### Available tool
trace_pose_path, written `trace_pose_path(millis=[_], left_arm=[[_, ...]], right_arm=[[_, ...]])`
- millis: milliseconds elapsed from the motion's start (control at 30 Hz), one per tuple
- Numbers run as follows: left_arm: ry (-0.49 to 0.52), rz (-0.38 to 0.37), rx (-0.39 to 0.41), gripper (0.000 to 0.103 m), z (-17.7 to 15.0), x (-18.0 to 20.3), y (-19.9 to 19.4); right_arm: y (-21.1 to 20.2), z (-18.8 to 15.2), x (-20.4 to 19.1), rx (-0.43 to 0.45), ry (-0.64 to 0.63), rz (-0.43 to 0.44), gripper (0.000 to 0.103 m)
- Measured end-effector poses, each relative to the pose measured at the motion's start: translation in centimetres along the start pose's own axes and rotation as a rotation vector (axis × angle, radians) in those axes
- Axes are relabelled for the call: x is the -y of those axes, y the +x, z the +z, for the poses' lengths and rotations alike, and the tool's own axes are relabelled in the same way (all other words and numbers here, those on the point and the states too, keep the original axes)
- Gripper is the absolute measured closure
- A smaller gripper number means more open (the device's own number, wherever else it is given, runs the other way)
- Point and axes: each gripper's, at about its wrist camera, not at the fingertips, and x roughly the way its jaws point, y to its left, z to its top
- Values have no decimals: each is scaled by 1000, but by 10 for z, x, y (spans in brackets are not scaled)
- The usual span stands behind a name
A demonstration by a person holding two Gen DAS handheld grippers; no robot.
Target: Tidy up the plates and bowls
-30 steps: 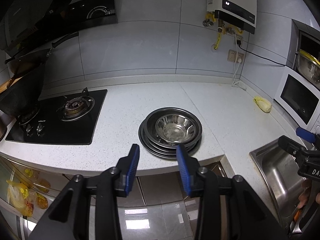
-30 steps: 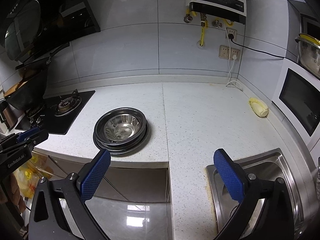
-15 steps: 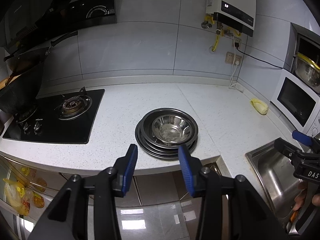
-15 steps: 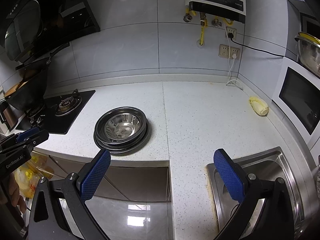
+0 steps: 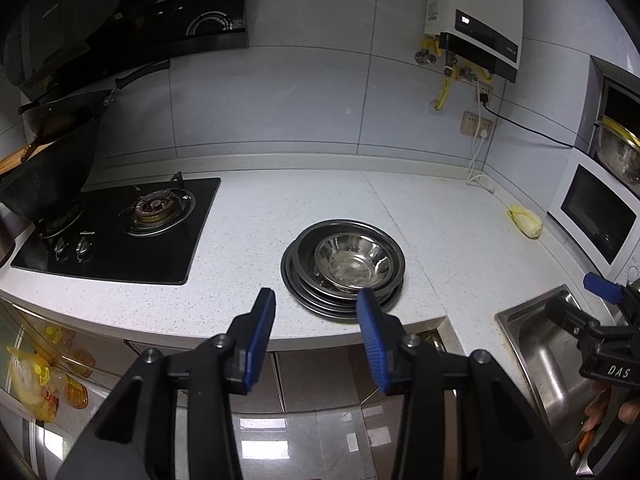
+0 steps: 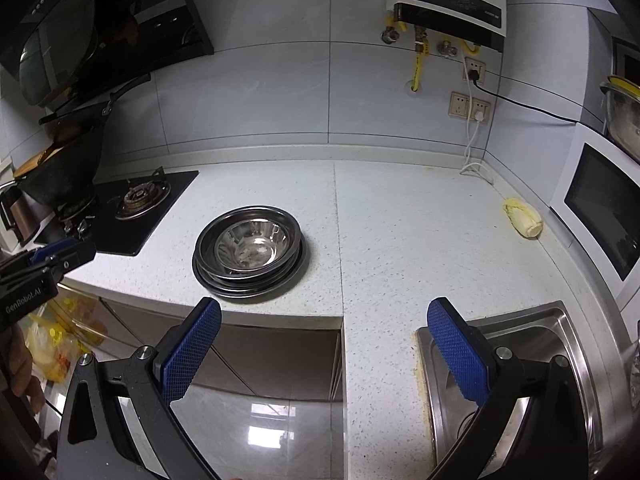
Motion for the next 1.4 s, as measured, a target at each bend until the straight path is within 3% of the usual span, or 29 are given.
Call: trace_pose_path(millis=[767,1400], left_arm=[[-55,77,33,62,2,-18,-14],[-33,47,69,62,16,-14,-16]], right_arm=[[13,14,-29,14,-97,79,2],[1,28,-24,72,-55,71,2]])
